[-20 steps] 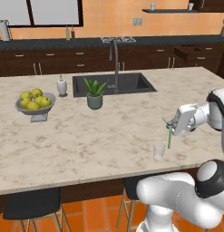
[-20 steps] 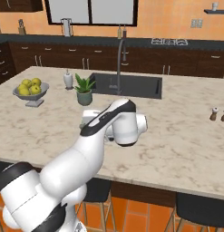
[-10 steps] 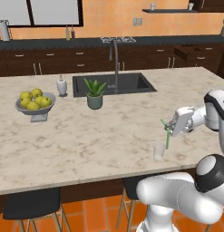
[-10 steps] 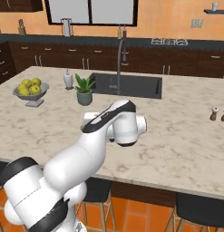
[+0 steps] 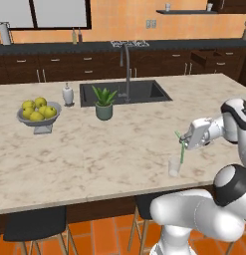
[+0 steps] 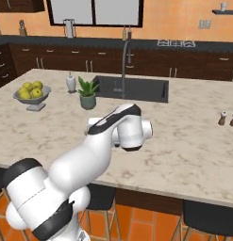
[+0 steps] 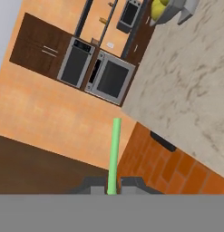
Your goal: Take a straw from the drawer in front and place it inside the glass cup on the dining counter.
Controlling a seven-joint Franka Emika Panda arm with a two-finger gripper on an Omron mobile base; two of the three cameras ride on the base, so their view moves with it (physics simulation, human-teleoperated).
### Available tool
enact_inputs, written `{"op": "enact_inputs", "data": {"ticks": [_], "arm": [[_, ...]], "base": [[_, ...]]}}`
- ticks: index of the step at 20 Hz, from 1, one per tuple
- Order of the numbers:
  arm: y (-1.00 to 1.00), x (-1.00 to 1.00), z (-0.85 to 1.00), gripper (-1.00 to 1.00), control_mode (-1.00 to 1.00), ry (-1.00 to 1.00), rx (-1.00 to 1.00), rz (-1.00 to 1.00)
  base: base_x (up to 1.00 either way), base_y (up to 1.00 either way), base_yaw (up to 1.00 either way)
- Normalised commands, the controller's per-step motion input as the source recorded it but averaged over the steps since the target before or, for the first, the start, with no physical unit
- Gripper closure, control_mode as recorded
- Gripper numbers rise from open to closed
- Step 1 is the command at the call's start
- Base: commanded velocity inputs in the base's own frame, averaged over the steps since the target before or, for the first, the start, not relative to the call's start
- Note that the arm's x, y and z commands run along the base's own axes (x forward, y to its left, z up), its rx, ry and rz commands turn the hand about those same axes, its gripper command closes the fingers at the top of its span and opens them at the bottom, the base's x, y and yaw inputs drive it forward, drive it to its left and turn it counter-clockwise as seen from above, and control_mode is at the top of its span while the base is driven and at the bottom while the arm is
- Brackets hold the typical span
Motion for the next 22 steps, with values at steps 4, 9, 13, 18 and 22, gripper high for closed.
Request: {"op": "enact_inputs", "data": {"ticks": [4, 9, 13, 18, 22], "arm": [[0.0, 0.09, -0.12, 1.0, -1.0, 0.0, 0.0, 0.01], [0.0, 0.09, -0.12, 1.0, -1.0, 0.0, 0.0, 0.01], [0.0, 0.08, -0.05, 1.0, -1.0, -0.01, 0.0, 0.0], [0.0, 0.07, -0.04, 1.0, -1.0, -0.03, 0.0, 0.0], [0.0, 0.08, -0.11, 1.0, -1.0, -0.03, 0.0, 0.01]], "base": [[0.0, 0.0, 0.0], [0.0, 0.0, 0.0], [0.0, 0.0, 0.0], [0.0, 0.0, 0.0], [0.0, 0.0, 0.0]]}}
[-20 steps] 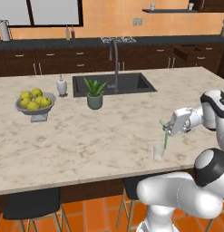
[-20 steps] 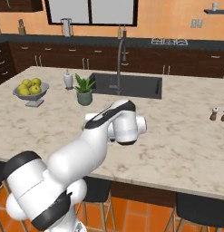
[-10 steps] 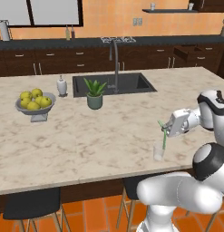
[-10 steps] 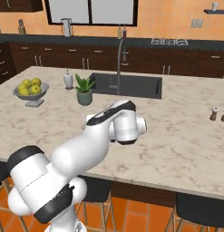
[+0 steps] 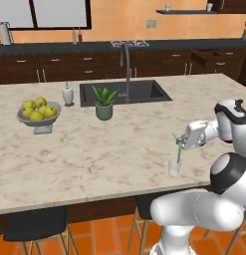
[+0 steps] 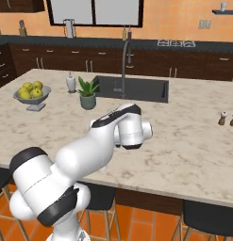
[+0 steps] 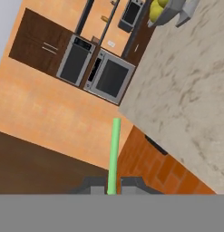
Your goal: Take a straw from the drawer in front and place it inside the glass cup on the dining counter.
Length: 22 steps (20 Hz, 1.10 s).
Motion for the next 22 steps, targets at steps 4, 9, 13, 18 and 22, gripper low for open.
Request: {"op": "enact_inputs", "data": {"ticks": [4, 9, 13, 18, 22], "arm": [[0.0, 0.06, -0.11, 1.0, -1.0, -0.04, 0.0, 0.0], [0.0, 0.01, -0.05, 1.0, -1.0, -0.09, 0.0, 0.01], [0.0, 0.0, -0.08, 1.0, -1.0, -0.07, 0.0, 0.0], [0.0, 0.0, -0.11, 1.0, -1.0, -0.01, 0.0, 0.0], [0.0, 0.0, -0.1, 1.0, -1.0, 0.0, 0.0, 0.0]], "base": [[0.0, 0.0, 0.0], [0.0, 0.0, 0.0], [0.0, 0.0, 0.0], [0.0, 0.0, 0.0], [0.0, 0.0, 0.0]]}}
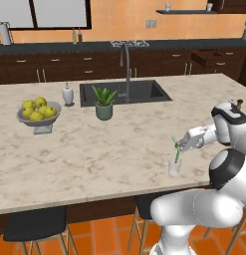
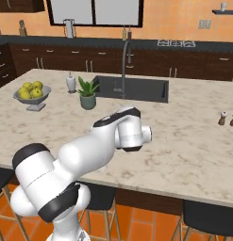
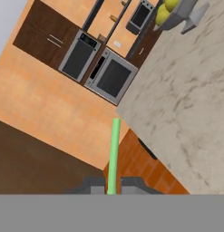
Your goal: Take a straw from the drawer in front and place it inside the glass cup on the dining counter.
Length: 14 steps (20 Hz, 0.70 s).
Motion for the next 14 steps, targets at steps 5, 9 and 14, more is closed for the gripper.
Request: {"op": "enact_inputs", "data": {"ticks": [5, 9, 14], "arm": [[0.0, 0.0, -0.09, 1.0, -1.0, 0.0, 0.0, 0.0], [0.0, 0.0, -0.02, 1.0, -1.0, -0.01, 0.0, 0.0], [-0.02, 0.0, 0.0, 1.0, -1.0, -0.02, 0.0, 0.0]], "base": [[0.0, 0.0, 0.0], [0.0, 0.0, 0.0], [0.0, 0.0, 0.0]]}}
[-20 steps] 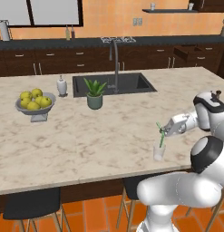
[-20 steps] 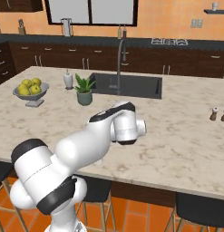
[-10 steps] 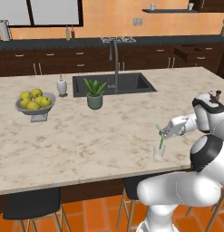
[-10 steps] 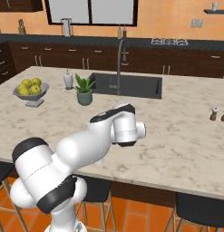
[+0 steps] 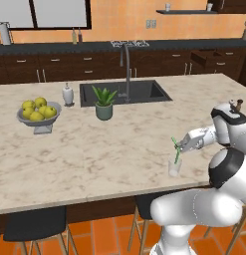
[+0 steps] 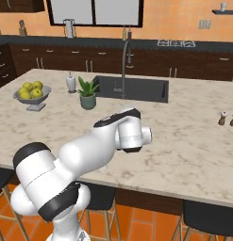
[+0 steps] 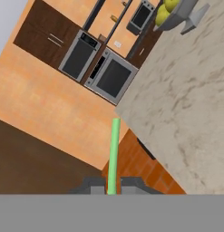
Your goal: Take a straw from the drawer in front and place it inside the glass cup on the dining counter.
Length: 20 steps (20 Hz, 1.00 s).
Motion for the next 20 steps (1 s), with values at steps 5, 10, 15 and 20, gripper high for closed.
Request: {"op": "enact_inputs", "data": {"ticks": [5, 10, 15, 20], "arm": [[-0.05, 0.01, 0.0, 1.0, -1.0, 0.0, 0.0, 0.0], [-0.02, 0.02, -0.02, 1.0, -1.0, 0.0, 0.0, 0.0], [-0.01, 0.07, -0.01, 1.0, -1.0, 0.0, 0.0, 0.0], [-0.05, 0.13, 0.0, 1.0, -1.0, -0.01, 0.0, 0.0]], "base": [[0.0, 0.0, 0.0], [0.0, 0.0, 0.0], [0.0, 0.0, 0.0], [0.0, 0.0, 0.0]]}}
